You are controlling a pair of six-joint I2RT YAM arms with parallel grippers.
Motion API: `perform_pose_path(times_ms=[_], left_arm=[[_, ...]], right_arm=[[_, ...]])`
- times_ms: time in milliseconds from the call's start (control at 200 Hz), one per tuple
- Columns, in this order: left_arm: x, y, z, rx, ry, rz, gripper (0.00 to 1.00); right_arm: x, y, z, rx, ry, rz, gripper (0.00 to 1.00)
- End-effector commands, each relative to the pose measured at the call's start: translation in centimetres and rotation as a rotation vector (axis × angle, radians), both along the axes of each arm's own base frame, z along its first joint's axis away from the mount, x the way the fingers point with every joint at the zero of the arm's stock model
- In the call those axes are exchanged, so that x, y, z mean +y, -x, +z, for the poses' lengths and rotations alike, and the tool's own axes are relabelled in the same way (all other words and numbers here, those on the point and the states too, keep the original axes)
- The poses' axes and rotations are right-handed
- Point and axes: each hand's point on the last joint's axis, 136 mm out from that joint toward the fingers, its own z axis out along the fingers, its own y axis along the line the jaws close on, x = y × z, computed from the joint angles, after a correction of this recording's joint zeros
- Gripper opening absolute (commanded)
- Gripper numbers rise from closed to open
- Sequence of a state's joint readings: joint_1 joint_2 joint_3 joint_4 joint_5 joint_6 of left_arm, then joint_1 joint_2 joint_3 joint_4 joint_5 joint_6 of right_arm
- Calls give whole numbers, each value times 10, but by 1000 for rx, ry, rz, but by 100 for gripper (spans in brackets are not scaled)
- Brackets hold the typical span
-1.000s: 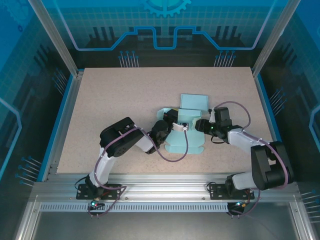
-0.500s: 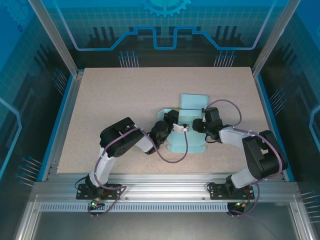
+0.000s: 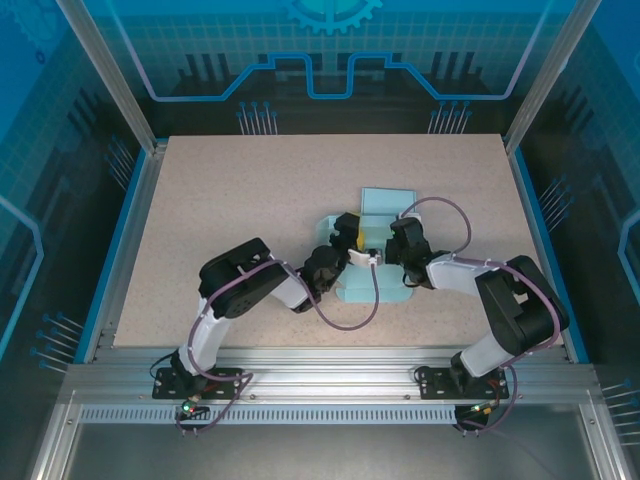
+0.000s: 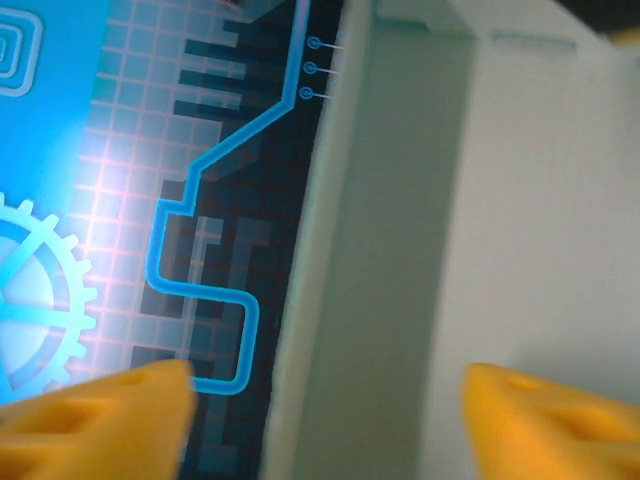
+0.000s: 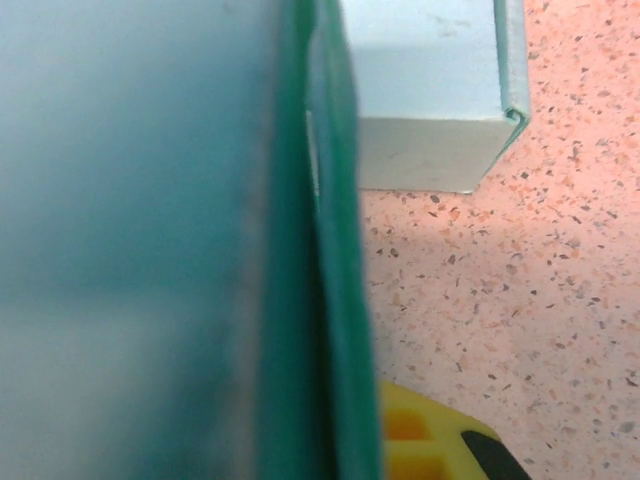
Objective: Fold the paper box
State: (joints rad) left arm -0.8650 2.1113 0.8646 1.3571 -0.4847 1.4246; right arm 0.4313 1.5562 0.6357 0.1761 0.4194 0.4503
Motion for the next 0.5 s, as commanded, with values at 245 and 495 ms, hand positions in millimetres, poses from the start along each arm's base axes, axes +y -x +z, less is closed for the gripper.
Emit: perform_pose_path(times_ms=[245, 495], left_arm=[[60, 47, 121, 124, 774, 87, 99], [96, 53, 122, 612, 1112, 176, 99]], right_arm=[[-8, -2, 24, -78, 53, -49, 0], [-6, 8, 44, -43, 39, 36, 0]])
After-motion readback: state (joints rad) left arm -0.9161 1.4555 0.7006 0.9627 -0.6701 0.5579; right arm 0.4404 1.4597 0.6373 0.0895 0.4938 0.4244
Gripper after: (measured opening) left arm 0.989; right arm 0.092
